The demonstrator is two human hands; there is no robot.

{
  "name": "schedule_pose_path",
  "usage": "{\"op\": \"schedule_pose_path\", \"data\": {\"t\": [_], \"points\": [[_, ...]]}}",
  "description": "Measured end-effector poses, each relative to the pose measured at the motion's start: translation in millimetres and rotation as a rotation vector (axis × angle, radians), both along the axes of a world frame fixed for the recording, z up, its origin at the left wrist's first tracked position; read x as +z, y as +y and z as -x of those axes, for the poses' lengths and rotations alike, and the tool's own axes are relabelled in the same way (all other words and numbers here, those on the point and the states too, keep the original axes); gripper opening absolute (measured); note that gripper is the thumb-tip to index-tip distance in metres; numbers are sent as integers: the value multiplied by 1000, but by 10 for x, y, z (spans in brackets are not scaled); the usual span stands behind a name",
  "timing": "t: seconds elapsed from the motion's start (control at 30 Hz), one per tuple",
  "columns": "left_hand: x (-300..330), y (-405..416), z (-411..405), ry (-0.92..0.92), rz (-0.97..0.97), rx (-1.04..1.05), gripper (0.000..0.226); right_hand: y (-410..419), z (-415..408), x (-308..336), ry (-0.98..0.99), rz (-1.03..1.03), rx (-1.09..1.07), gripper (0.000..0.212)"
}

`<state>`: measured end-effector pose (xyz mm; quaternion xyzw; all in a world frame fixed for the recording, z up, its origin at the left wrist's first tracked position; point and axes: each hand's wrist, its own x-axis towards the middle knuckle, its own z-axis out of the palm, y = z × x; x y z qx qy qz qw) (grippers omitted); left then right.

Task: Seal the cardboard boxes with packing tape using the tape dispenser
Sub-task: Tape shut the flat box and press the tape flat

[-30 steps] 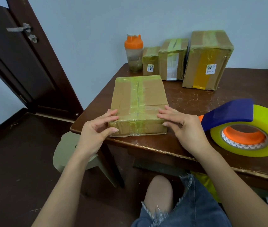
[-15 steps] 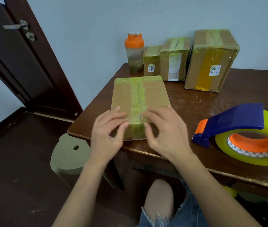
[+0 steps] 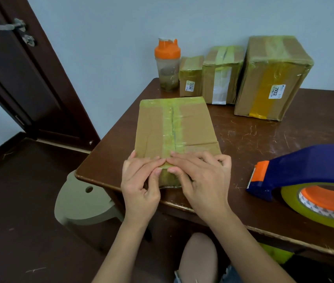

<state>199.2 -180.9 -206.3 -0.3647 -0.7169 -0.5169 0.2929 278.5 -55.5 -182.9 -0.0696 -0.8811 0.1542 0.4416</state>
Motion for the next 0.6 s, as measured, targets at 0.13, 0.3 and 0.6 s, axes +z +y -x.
{"op": "schedule_pose_path", "data": {"t": [0.13,0.3,0.6], "points": [[-21,1,3,28,4,10,15,-19,-4,-12,17,33,9,14],[21,13,-9,-19,-19,2,14,-69,39,22,42,79,-25,12],[-10,-5,8,-88,-82,-60,11,-22,0,5,24,294,93,13]]}}
